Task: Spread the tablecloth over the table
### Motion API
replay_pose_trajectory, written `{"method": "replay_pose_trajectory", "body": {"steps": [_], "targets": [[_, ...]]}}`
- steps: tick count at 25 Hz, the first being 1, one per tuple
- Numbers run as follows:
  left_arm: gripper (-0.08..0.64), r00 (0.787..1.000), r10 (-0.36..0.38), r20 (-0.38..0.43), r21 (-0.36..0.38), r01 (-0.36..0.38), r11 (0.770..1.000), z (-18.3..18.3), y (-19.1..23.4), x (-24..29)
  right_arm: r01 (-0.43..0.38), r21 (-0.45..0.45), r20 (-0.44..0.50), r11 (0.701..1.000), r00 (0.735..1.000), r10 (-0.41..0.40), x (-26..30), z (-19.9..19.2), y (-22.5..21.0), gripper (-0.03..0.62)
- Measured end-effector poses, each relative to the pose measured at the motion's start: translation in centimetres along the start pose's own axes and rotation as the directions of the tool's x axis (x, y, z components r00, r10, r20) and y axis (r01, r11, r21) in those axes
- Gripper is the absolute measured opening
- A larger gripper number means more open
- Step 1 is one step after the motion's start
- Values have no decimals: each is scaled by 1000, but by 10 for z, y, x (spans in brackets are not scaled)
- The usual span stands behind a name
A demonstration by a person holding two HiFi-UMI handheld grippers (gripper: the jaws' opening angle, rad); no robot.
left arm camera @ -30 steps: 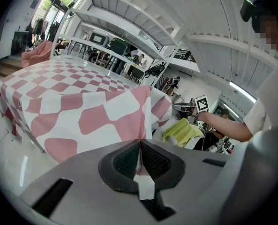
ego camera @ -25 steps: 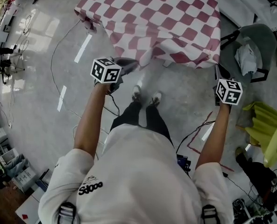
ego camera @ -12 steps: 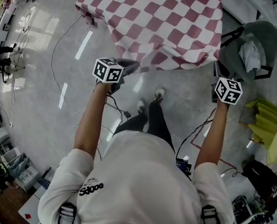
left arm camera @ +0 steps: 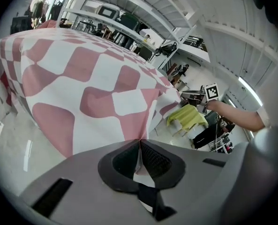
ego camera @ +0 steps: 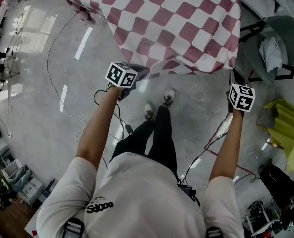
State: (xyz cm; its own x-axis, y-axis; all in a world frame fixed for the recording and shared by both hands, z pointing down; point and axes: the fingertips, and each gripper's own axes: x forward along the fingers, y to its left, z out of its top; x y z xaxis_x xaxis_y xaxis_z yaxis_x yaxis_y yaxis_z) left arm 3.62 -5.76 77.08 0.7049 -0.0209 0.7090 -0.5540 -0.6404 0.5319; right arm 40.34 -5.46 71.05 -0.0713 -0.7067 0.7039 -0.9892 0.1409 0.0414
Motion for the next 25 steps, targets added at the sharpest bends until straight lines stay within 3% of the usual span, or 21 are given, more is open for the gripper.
{"method": "replay_pose_trajectory", "body": {"steps": [3,6,10,16,25], "targets": [[55,999,-17,38,-20,18,1000,1,13,24,0,-13,-42,1000,999,-1,18,-17,1,34],[139,998,-30,48,-34,32,999,0,18,45,-31,-17,-85,999,996,29,28,-32,11,156],[201,999,-49,20,-25,49,998,0,14,65,-64,-29,-109,998,992,60,36,-42,24,184],[192,997,-54,48,-14,55,998,5,4,61,-92,-5,-61,996,994,92,35,-29,45,189],[115,969,-11,247,58,-3,998,65,-20,-6,-116,-26,62,993,991,117,-2,41,79,172]]}}
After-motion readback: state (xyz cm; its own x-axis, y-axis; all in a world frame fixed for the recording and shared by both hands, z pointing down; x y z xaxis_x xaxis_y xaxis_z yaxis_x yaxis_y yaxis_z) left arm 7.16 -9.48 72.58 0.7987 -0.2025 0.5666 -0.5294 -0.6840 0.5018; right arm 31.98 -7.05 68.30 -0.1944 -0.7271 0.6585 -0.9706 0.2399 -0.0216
